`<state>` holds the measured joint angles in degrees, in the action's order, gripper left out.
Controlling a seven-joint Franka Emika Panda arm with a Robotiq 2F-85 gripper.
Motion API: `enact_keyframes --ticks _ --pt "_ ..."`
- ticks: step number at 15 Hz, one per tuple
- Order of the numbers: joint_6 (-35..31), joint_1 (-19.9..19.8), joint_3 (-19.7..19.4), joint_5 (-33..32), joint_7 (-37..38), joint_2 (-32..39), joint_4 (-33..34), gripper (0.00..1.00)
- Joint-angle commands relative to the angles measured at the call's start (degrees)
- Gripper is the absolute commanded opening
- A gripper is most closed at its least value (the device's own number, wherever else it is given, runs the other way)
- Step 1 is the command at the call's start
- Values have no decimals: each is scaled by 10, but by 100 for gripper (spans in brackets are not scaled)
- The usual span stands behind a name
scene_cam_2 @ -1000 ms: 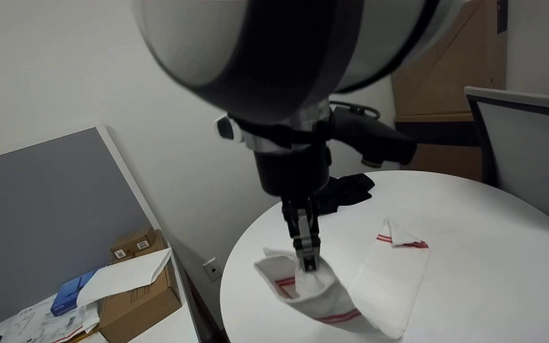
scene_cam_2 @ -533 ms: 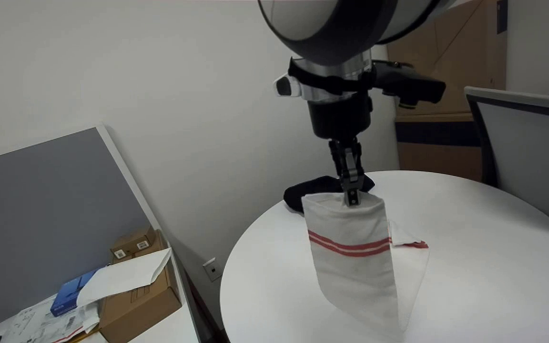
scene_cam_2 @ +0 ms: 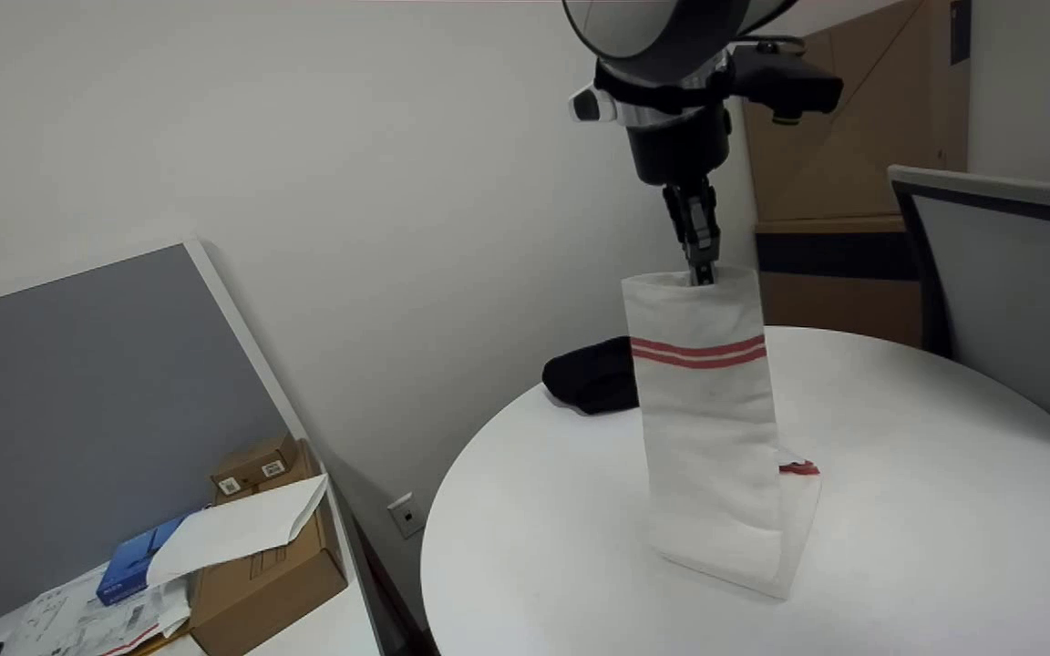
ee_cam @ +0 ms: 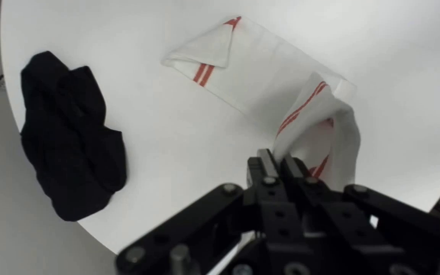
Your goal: Fold the white towel
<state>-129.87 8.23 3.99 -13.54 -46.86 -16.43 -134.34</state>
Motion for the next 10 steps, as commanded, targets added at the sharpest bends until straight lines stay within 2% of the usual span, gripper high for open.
enact_keyframes --ticks 1,10 --pt "20 -20 -5 -41 7 38 52 7" --pt "19 -44 -13 -65 5 112 53 7"
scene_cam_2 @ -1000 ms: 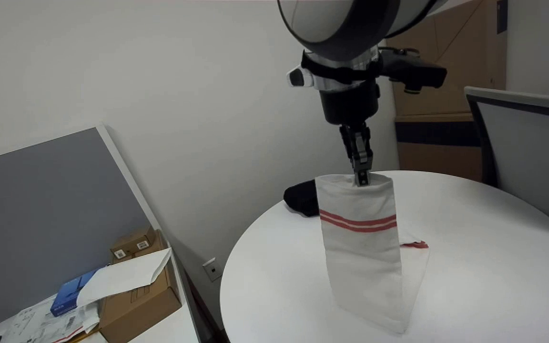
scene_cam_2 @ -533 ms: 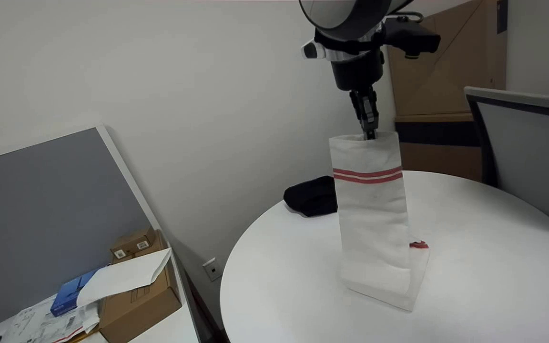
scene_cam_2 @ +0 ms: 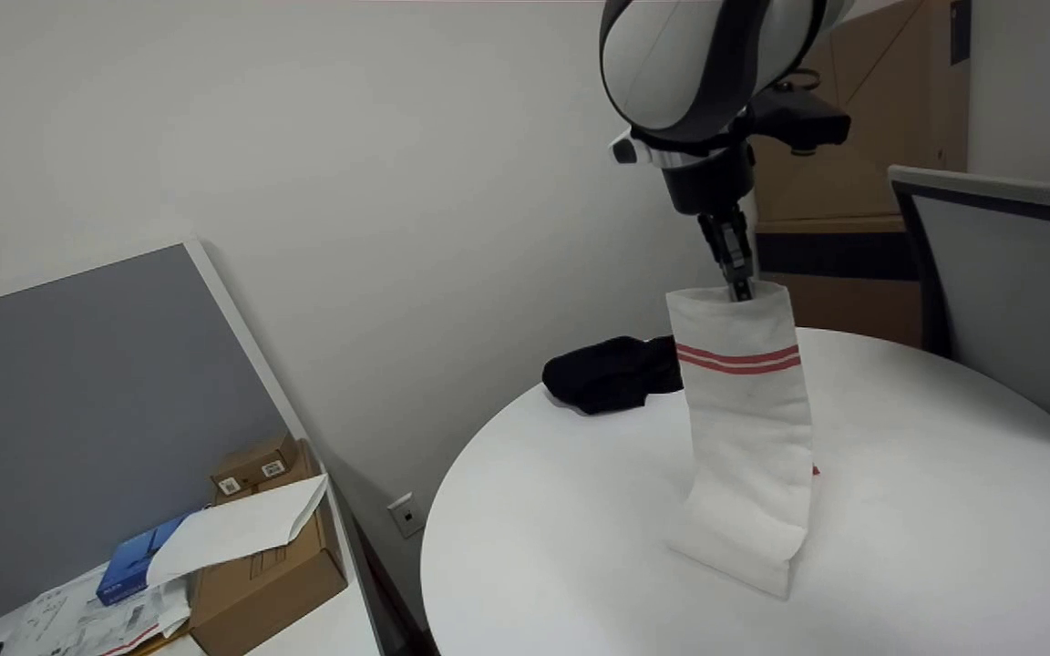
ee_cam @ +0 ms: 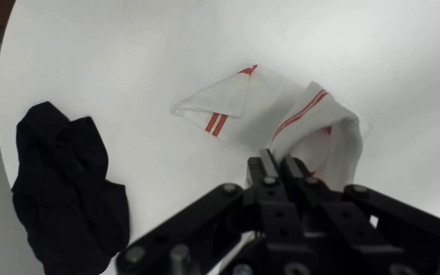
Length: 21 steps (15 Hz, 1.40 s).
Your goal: Fold the white towel
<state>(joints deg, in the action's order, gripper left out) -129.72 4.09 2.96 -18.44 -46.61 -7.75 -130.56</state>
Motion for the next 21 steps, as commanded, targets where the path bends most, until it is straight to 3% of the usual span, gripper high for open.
enact_keyframes --ticks 1,6,15,21 --pt "18 -4 -4 -15 -6 32 15 7" --pt "29 9 11 -2 -23 31 7 7" --pt "65 100 85 38 -35 -51 3 7" --pt "71 134 96 61 -29 -76 10 7"
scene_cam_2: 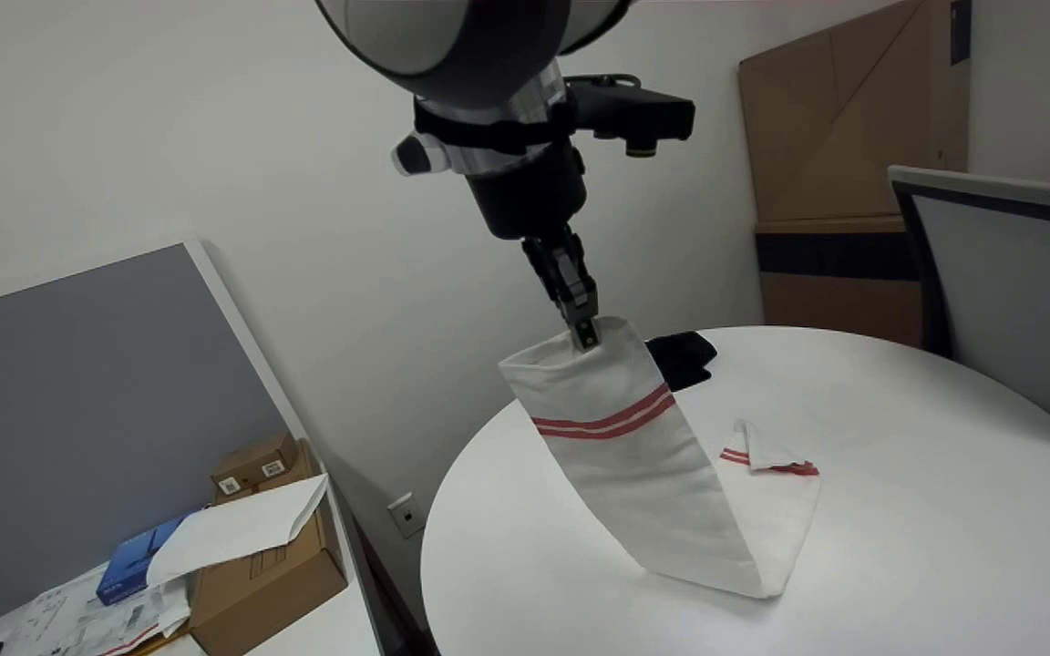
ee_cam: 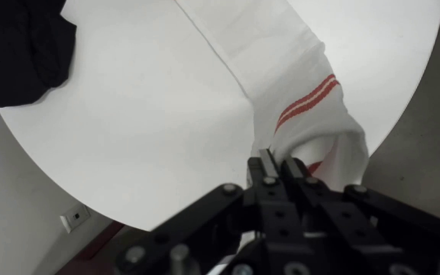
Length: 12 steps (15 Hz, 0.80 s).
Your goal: Fold the white towel
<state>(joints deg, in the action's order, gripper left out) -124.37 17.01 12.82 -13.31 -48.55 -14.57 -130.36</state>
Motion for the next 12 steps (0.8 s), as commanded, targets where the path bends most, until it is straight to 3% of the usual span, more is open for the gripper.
enact_keyframes --ticks 1,12 --pt "18 3 -6 8 -9 -7 11 7" --pt "20 -74 -63 -58 -7 21 88 7"
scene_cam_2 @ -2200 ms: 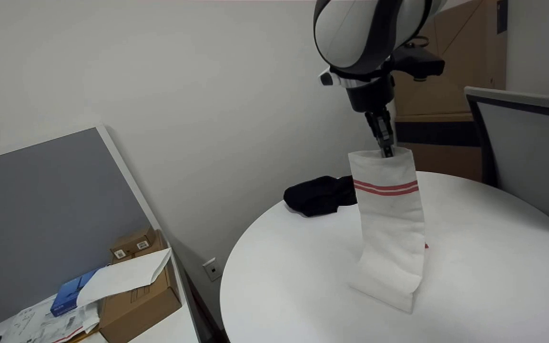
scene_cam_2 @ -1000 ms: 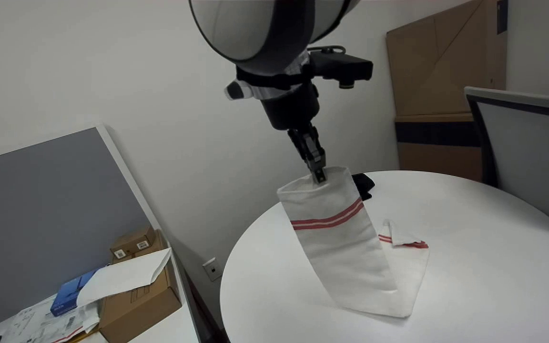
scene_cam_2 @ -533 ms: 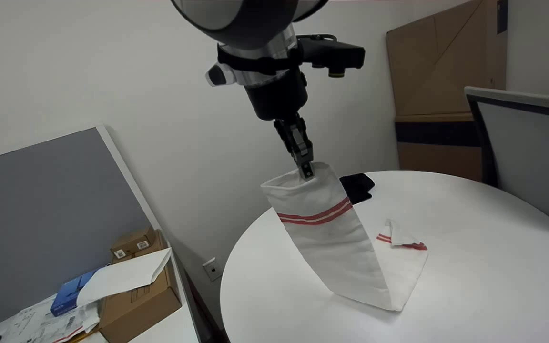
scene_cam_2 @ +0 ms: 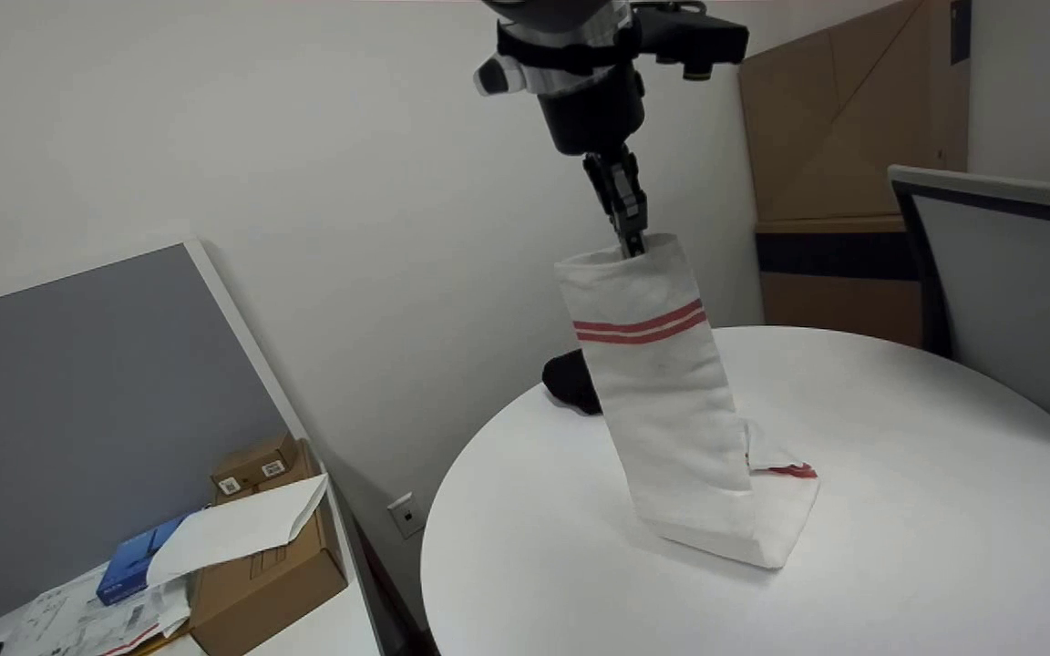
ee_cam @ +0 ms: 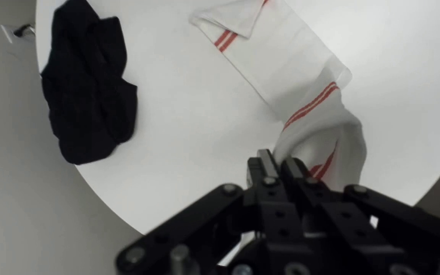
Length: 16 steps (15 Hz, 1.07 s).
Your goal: Fold the white towel
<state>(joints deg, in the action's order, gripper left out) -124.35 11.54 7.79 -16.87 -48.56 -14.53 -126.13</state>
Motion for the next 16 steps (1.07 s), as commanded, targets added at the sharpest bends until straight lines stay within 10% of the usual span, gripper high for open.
enact_keyframes --ticks 1,16 --pt "18 -28 -20 -32 -8 26 56 7" --pt "13 -130 -96 -114 -12 181 128 7"
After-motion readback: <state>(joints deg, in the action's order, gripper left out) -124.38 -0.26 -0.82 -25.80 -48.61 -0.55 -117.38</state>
